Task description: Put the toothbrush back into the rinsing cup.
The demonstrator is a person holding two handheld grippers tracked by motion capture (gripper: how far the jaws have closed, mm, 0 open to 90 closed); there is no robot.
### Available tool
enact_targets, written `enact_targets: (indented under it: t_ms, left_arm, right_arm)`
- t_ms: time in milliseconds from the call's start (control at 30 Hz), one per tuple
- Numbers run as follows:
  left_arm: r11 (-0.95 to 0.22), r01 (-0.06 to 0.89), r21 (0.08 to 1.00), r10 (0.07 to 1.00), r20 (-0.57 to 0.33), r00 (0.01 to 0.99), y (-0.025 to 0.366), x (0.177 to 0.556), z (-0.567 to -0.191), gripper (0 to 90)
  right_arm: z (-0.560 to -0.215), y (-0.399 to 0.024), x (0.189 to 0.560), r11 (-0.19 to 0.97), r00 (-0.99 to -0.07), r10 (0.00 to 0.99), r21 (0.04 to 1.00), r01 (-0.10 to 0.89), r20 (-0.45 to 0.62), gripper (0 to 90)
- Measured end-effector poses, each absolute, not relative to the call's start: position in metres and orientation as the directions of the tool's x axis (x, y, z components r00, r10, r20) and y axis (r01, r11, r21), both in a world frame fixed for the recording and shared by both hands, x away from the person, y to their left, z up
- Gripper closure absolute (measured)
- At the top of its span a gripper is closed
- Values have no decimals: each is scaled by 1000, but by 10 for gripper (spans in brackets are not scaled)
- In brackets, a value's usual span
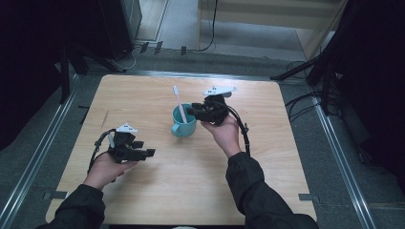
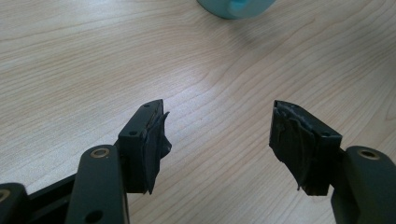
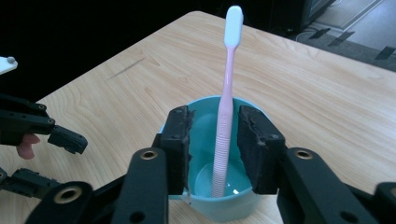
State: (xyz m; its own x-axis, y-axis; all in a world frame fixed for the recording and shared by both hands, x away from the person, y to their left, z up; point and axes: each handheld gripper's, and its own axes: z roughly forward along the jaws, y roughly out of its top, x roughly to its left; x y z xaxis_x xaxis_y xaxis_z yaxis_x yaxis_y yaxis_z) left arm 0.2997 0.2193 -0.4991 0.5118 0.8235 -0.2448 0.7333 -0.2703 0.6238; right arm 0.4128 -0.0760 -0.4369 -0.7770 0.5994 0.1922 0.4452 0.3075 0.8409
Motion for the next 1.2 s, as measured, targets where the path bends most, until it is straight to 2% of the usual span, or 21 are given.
enact_targets:
  t_ms: [400, 633, 1200]
  left_arm:
    - [-274, 730, 626, 824, -239, 514, 219, 299, -499, 362]
    - [-279, 729, 625, 822, -238, 518, 218, 300, -499, 362]
    - [-275, 722, 635, 822, -234, 520, 216, 300, -499, 360]
  right_arm:
    - [-428, -83, 401, 353, -807, 564, 832, 427, 175, 598]
    - [-423, -91, 388, 348, -821, 550, 853, 390, 151, 537]
    - [-432, -125, 374, 346, -809, 566, 845, 407, 158, 528]
